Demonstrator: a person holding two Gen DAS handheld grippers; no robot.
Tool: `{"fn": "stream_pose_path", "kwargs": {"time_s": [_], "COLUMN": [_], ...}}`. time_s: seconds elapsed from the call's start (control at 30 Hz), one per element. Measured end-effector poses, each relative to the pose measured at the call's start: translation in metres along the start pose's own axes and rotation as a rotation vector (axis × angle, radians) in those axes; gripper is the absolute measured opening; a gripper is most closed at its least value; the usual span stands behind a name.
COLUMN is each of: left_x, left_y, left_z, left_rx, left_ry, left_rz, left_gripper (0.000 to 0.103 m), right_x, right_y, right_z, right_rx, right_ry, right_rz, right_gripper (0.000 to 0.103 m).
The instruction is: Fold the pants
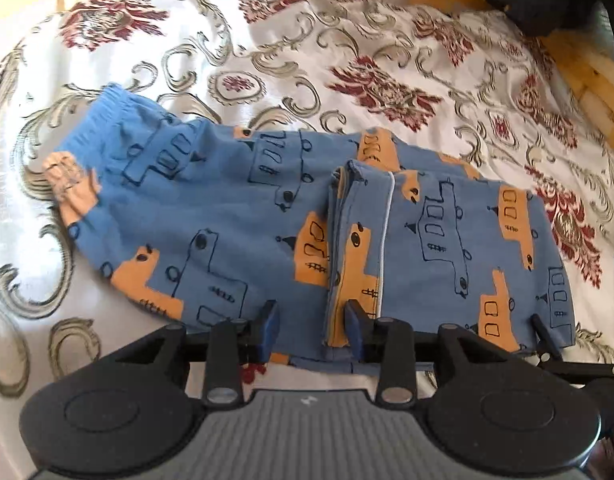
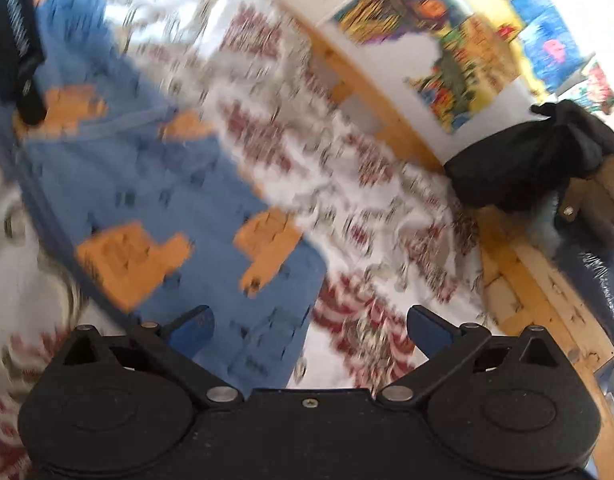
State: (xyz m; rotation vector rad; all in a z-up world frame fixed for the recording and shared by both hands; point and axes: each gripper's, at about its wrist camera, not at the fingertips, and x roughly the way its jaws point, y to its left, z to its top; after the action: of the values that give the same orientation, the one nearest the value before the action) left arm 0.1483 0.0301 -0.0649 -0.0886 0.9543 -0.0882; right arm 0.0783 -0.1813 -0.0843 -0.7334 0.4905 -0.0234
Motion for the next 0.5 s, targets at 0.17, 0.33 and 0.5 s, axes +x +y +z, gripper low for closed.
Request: {"fn": "stream_pose_path", "kwargs": {"time_s": [0.17,0.33,0.5], "left_x": [-0.033,-0.059,-0.059], "left_y": [0.032,0.076,0.111], "left_z": [-0.008,0.011,0.028], "left_rx": [-0.152,-0.151,-0.118], "left_ry": [-0.022,-0.093,-0.148], "left_rz": [-0.026,0.021,-0.017], "left_gripper": [0.062,0.089,0.102], "right_x": [-0.018,-0.028,-0.031], "right_y": [0.010,0.033,0.049], "right_z": [0.012,0.027,0.048], "right_rx": [-0.001,-0.069,-0.086], "right_ry": [-0.123,-0.189,-0.231], "right_rz": [0.039,0.106,0.141], "right_gripper": [0.102,0.102,0.102]}}
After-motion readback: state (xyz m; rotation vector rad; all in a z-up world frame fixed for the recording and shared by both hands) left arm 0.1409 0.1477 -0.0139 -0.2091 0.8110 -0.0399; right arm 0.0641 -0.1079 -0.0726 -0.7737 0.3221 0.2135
